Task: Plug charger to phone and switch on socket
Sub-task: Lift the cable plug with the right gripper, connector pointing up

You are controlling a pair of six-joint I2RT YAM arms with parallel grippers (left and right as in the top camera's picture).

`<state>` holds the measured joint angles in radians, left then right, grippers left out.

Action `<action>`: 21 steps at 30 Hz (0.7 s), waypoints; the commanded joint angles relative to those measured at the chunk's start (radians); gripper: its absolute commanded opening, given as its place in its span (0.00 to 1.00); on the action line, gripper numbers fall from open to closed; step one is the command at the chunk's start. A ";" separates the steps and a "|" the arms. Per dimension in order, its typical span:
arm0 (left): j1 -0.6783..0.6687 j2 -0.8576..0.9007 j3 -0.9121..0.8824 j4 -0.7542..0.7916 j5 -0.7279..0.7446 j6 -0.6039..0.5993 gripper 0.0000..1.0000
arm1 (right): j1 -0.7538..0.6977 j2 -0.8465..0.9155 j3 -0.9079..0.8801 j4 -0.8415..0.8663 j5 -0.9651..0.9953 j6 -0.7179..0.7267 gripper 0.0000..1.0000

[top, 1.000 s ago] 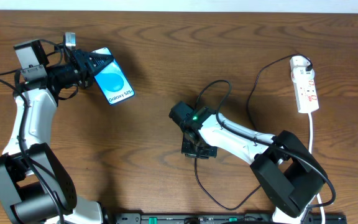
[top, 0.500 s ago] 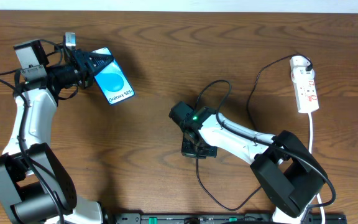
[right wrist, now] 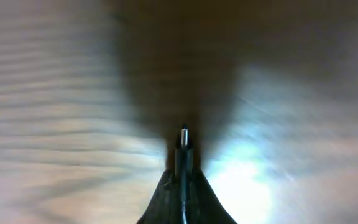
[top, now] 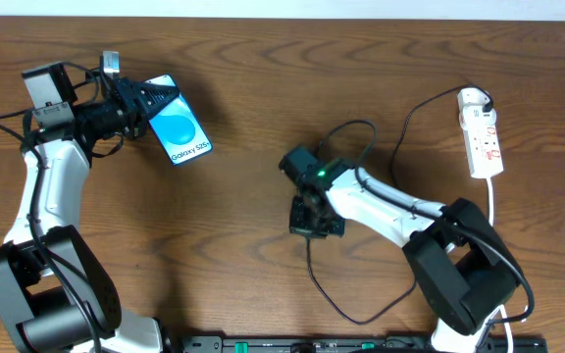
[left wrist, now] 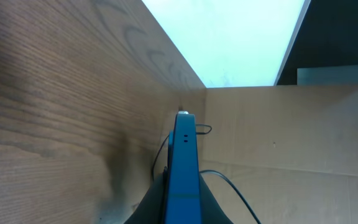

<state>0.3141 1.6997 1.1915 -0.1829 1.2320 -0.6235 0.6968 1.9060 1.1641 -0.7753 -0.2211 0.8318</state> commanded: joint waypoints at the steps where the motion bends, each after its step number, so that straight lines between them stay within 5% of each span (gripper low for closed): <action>1: 0.002 -0.028 0.016 0.003 0.040 0.009 0.07 | -0.033 0.013 0.007 0.056 -0.209 -0.150 0.01; 8: 0.002 -0.028 0.017 0.038 0.042 -0.045 0.07 | -0.077 0.013 0.007 0.238 -0.574 -0.372 0.01; 21: 0.002 -0.028 0.017 0.194 0.149 -0.184 0.07 | -0.080 0.013 0.007 0.536 -0.863 -0.429 0.01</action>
<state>0.3141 1.6997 1.1915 0.0029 1.3151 -0.7593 0.6231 1.9118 1.1637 -0.2768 -0.9474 0.4419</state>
